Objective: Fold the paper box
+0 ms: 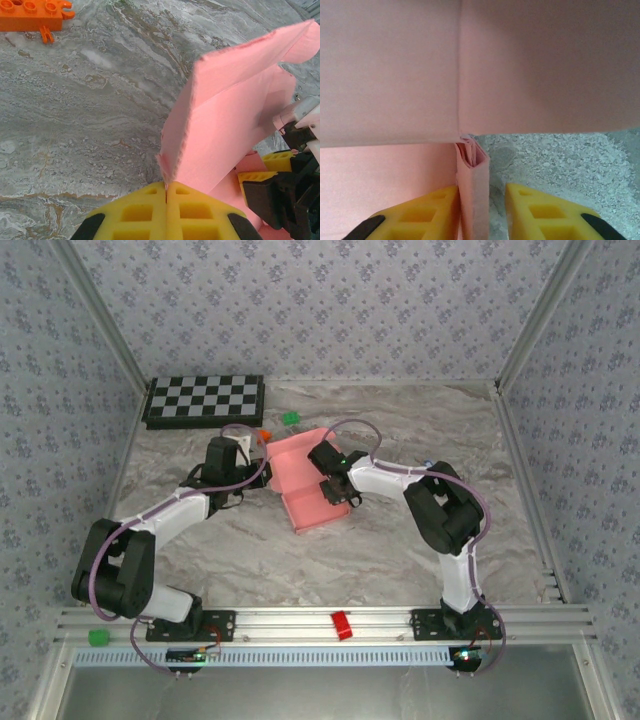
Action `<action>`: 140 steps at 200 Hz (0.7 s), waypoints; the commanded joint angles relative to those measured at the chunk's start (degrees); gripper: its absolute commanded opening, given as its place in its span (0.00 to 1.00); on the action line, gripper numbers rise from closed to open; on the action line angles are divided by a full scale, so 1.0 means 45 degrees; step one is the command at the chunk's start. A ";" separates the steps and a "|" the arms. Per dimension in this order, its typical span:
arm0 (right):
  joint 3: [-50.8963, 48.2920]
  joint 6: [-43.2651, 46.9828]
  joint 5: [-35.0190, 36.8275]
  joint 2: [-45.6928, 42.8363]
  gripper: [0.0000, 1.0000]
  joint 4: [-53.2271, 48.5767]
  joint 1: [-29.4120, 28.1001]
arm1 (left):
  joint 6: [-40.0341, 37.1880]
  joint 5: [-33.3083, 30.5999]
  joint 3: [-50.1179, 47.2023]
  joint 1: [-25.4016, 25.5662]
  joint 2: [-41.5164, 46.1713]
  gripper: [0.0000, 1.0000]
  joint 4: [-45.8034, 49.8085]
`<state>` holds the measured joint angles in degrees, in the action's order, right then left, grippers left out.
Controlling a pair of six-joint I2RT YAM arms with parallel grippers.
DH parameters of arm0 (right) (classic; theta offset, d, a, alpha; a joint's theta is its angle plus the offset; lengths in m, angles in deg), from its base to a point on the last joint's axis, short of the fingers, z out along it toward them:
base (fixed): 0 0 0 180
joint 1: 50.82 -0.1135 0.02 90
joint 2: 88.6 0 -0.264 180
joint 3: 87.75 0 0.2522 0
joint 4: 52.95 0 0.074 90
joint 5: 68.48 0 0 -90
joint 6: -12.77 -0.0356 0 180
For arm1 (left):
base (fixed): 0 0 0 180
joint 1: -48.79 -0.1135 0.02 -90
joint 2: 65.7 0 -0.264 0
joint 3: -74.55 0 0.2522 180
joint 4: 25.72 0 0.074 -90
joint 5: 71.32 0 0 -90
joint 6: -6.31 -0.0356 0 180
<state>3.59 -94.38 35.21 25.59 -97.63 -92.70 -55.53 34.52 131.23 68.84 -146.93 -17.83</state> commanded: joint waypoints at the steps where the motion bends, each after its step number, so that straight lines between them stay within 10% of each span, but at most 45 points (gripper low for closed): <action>1: 0.0201 -0.0221 -0.0149 -0.0554 0.33 -0.0576 -0.0007 | 0.0031 0.0253 0.0268 0.0075 -0.0054 0.00 -0.0198; 140: -0.0063 -0.0312 -0.0621 -0.1596 0.38 -0.1446 -0.0010 | 0.0088 0.0211 0.0254 0.0133 -0.0177 0.00 -0.0274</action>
<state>3.57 -94.99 31.80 21.00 -100.25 -92.70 -55.53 34.52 131.23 68.84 -147.04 -17.94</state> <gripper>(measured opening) 0.380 0.043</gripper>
